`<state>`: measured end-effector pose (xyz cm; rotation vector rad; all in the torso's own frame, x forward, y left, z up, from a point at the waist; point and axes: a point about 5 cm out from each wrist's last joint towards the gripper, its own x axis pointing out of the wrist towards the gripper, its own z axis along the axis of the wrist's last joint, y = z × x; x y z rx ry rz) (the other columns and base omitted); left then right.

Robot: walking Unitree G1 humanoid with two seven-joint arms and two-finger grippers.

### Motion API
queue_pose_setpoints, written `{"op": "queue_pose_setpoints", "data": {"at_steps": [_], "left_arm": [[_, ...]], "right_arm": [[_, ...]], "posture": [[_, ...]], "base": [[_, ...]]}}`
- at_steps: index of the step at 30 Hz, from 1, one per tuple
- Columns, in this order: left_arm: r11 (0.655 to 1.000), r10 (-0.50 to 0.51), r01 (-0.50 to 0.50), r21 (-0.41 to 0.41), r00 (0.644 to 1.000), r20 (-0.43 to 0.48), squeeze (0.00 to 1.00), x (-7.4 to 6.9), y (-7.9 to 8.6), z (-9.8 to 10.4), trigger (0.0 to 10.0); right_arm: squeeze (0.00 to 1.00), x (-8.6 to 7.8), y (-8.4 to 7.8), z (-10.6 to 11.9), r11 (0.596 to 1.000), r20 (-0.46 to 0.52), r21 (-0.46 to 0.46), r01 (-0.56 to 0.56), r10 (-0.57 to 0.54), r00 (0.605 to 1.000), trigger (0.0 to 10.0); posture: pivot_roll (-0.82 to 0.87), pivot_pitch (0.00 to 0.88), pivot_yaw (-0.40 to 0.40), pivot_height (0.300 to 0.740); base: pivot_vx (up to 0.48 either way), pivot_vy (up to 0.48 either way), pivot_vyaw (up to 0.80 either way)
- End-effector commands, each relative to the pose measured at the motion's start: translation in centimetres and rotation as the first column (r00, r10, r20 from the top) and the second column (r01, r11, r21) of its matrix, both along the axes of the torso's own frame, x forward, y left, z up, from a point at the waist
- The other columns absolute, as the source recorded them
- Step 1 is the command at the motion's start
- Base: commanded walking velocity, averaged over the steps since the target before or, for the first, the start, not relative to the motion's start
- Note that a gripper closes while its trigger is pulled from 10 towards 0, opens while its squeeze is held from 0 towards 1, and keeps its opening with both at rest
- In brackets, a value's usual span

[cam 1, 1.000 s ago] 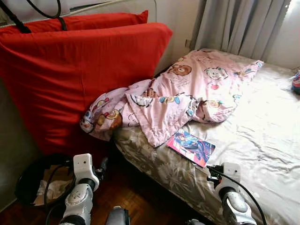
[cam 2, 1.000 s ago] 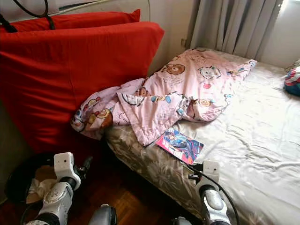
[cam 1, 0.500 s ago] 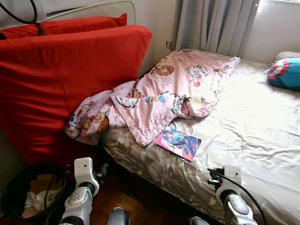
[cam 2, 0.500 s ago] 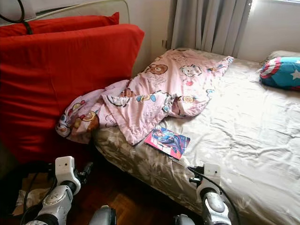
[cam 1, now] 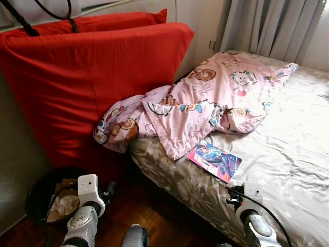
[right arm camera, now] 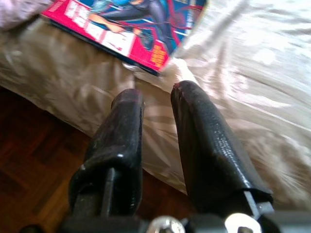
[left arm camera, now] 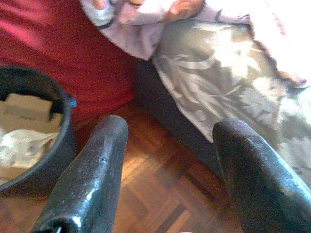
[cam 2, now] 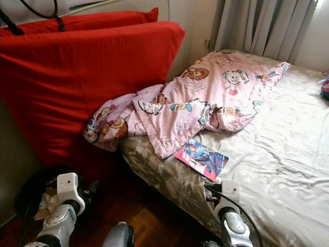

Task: Clean up the room

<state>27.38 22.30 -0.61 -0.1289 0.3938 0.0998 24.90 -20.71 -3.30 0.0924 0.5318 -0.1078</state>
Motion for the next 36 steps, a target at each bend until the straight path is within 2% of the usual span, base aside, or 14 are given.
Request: {"op": "queue_pose_setpoints", "data": {"at_steps": [1, 7, 10, 12, 22, 26, 32, 33, 36], "left_arm": [[1.000, 0.000, 0.000, -0.004, 1.000, -0.019, 0.00, -0.1, 0.1, -0.2, 10.0], [1.000, -0.001, 0.001, -0.002, 1.000, -0.018, 0.00, 0.0, 0.1, -0.1, 10.0], [1.000, -0.003, 0.003, -0.001, 1.000, -0.013, 0.00, 0.1, 0.0, 0.0, 10.0], [1.000, -0.004, 0.004, -0.001, 1.000, -0.010, 0.00, 0.2, -0.1, 0.0, 10.0], [1.000, -0.009, 0.009, 0.004, 1.000, 0.015, 0.00, 0.0, -0.2, 0.1, 10.0], [1.000, -0.006, 0.006, 0.003, 1.000, 0.023, 0.00, 0.2, -0.2, 0.2, 10.0], [1.000, -0.008, 0.007, 0.003, 1.000, 0.027, 0.00, 0.3, -0.3, 0.4, 10.0], [1.000, -0.009, 0.009, 0.003, 0.999, 0.031, 0.00, 0.4, -0.4, 0.4, 10.0], [1.000, -0.015, 0.015, 0.002, 0.999, 0.040, 0.00, 0.4, -0.6, 0.4, 10.0]], "right_arm": [[0.00, -0.2, -0.1, -0.2, 1.000, -0.022, -0.003, 0.000, 0.000, 1.000, 10.0], [0.00, 0.0, 0.2, -0.1, 1.000, -0.010, -0.013, -0.024, 0.024, 1.000, 10.0], [0.00, 0.0, 0.5, -0.1, 0.998, -0.008, -0.029, -0.050, 0.050, 0.999, 10.0], [0.00, 0.0, 0.5, -0.1, 0.999, -0.009, -0.023, -0.042, 0.042, 0.999, 10.0], [0.00, -0.2, 0.3, -0.2, 1.000, -0.021, -0.019, -0.022, 0.021, 1.000, 10.0], [0.00, 0.0, 0.1, -0.1, 1.000, -0.021, -0.017, 0.004, -0.004, 1.000, 10.0], [0.00, 0.4, -0.9, 0.3, 0.995, -0.010, -0.020, 0.098, -0.099, 0.995, 10.0], [0.00, 0.4, -1.4, 0.4, 0.989, -0.017, -0.005, 0.148, -0.148, 0.989, 10.0], [0.00, 0.3, -1.8, 0.3, 0.985, -0.044, -0.018, 0.170, -0.171, 0.984, 10.0]], "posture": [[0.03, 0.000, -0.009, 0.626], [0.03, 0.000, -0.009, 0.626], [0.03, 0.000, -0.008, 0.626], [0.03, 0.000, -0.008, 0.626], [0.03, 0.000, -0.009, 0.626], [0.03, 0.000, -0.007, 0.626], [0.03, 0.000, -0.004, 0.626], [0.03, 0.000, -0.003, 0.626], [0.03, 0.000, -0.003, 0.626]], "base": [[0.296, 0.000, 0.00], [0.322, 0.000, 0.00], [0.339, 0.000, 0.80], [0.337, 0.000, 0.80], [0.340, 0.000, 0.00], [0.071, 0.000, 0.00], [0.000, 0.000, 0.00], [0.000, 0.000, 0.00], [0.000, 0.000, 0.00]]}}
